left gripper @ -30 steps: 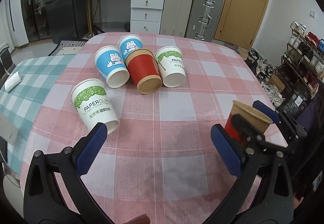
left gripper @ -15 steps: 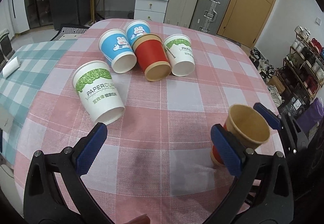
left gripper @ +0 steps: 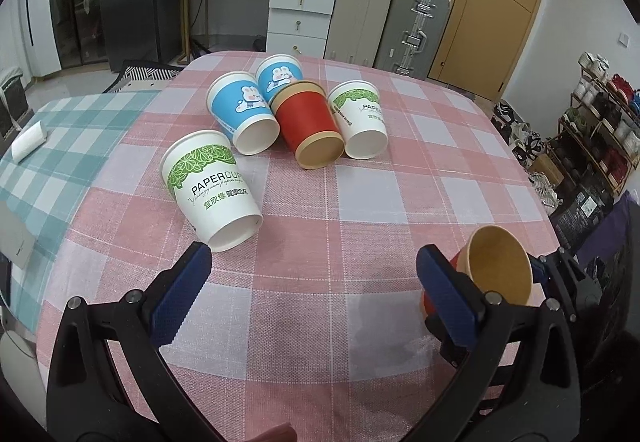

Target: Flip cup upright

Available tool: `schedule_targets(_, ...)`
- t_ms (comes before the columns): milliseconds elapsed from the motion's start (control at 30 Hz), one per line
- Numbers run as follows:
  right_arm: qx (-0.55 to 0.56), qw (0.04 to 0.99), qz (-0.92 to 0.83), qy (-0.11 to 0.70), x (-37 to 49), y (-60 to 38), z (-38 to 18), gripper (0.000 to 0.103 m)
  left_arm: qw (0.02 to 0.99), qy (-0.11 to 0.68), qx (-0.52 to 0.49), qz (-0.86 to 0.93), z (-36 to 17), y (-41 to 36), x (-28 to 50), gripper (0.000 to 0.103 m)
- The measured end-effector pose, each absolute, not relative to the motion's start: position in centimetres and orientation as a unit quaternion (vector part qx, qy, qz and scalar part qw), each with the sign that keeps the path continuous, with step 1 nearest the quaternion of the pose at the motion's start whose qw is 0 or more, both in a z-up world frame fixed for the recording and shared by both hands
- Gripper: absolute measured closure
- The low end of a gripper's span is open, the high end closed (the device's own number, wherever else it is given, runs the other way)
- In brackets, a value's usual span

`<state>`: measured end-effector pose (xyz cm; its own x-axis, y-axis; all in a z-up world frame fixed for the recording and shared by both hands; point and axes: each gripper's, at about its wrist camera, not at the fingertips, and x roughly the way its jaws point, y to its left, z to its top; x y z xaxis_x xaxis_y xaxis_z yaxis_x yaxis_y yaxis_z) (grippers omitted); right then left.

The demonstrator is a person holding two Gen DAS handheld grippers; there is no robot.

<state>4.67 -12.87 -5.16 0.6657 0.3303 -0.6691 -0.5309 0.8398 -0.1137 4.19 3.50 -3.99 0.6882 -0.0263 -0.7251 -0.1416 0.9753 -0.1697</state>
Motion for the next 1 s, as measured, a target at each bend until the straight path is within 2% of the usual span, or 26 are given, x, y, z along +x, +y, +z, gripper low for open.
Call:
schedule_targets(267,-0.042,0.909,0.261,0.322,2.8,-17.2,-2.6,0.002,0.924,0.369,-0.101,0.014,-2.7,3.0,2.8,0.001)
schedule_targets(733,-0.001,0.927,0.254,0.274,0.0,-19.1,0.1,0.002,0.933,0.350,-0.079,-0.014,-1.2,0.5,1.1,0.001)
schedule_targets(1000,0.055,0.921,0.259,0.285,0.8,-20.9,0.1,0.002,0.938,0.342,-0.064,-0.020,-0.8,-0.7,0.2,0.001)
